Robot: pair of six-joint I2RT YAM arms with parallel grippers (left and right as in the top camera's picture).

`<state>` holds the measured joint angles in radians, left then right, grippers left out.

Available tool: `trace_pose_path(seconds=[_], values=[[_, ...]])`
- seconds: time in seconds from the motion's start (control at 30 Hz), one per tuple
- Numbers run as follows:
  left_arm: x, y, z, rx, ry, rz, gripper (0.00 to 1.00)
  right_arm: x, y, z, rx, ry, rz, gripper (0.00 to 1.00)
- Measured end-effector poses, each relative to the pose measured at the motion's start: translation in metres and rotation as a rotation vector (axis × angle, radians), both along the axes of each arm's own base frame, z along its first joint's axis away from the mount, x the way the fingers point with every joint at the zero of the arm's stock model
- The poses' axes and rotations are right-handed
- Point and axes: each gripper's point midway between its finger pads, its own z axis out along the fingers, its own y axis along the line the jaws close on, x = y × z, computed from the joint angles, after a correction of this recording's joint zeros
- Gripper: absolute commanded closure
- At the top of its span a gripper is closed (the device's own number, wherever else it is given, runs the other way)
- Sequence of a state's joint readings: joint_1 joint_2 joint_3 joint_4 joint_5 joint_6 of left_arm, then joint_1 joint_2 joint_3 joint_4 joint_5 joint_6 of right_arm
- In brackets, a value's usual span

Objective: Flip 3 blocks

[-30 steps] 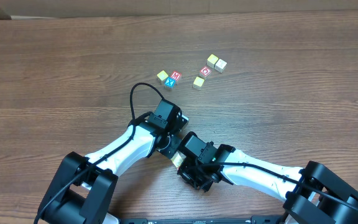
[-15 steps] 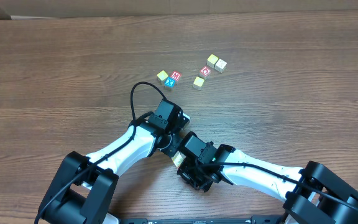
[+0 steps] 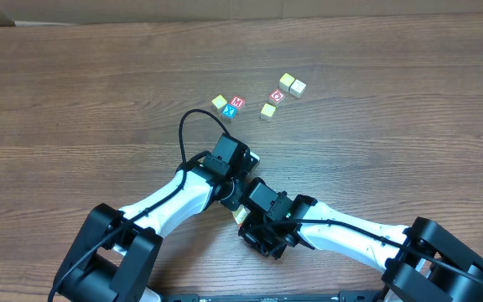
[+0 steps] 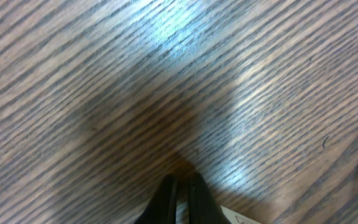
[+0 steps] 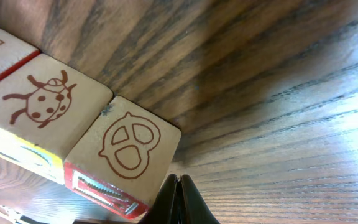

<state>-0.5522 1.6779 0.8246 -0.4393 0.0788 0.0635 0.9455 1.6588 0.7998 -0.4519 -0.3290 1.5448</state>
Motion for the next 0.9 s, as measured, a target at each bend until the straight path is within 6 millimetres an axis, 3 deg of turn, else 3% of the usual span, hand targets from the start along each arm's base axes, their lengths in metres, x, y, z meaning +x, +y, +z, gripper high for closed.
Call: trace_pose_path(seconds=[0.9], values=[[0.0,-0.008,0.0,0.018,-0.031,-0.045,0.96,-0.013,0.014,-0.007,0.027,0.023,0.05,0.96]])
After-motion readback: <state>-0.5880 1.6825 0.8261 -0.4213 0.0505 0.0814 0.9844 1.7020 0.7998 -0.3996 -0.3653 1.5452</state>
